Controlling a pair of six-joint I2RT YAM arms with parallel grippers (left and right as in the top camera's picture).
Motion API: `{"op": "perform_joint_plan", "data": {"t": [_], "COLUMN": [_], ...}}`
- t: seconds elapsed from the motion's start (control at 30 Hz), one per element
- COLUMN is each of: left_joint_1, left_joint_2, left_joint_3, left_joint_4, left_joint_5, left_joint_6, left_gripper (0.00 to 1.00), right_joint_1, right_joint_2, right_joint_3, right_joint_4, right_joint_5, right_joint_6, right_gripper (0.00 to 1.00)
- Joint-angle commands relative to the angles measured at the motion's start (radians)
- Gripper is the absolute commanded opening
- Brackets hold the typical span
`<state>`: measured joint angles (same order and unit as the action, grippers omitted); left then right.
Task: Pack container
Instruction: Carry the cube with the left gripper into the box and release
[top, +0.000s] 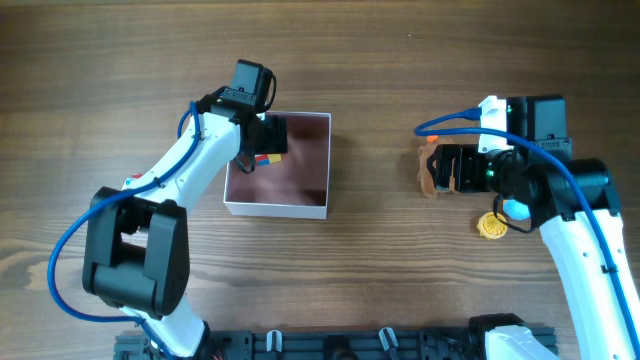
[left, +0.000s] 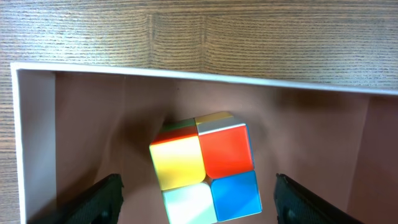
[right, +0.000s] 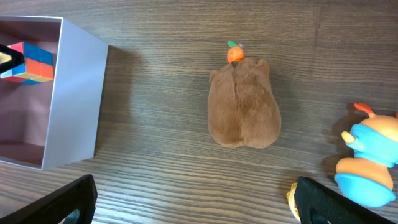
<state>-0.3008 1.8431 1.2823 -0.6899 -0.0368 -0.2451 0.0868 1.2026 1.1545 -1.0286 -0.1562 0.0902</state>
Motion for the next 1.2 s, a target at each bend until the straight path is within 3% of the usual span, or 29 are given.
{"op": "perform_joint_plan", "data": {"t": [0.0, 0.27, 0.3, 0.47, 0.6, 0.97, 1.17], "left_joint_1": [-0.014, -0.203, -0.217, -0.218, -0.218, -0.081, -0.072], "left_joint_2": [0.002, -0.136, -0.135, -0.033, 0.051, 0.123, 0.123], "left_joint_3": [0.007, 0.008, 0.008, 0.008, 0.008, 0.008, 0.008], "left_joint_4": [0.003, 0.018, 0.017, 0.022, 0.038, 0.047, 0.043], "left_joint_5": [-0.01, -0.051, -0.051, -0.051, -0.051, -0.051, -0.051], "left_joint_6": [0.006, 0.032, 0.032, 0.031, 0.032, 0.031, 0.032], "left_gripper": [0.8, 0.79, 0.73, 0.27, 0.11, 0.17, 0.17], "right_joint_1": [-0.002, -0.002, -0.002, -0.002, -0.002, -0.002, -0.002], "right_joint_2": [0.0, 0.0, 0.0, 0.0, 0.0, 0.0, 0.0], "right_joint_3": [0.022, 0.022, 0.022, 0.022, 0.022, 0.022, 0.022], "right_joint_4": [0.0, 0.002, 0.002, -0.003, -0.002, -0.005, -0.007], "right_joint_5": [0.006, 0.006, 0.006, 0.006, 0.006, 0.006, 0.006], "right_joint_6": [0.015, 0.015, 0.014, 0.015, 0.014, 0.014, 0.014], "right_gripper": [1.0, 1.0, 1.0, 1.0, 1.0, 1.0, 1.0]}}
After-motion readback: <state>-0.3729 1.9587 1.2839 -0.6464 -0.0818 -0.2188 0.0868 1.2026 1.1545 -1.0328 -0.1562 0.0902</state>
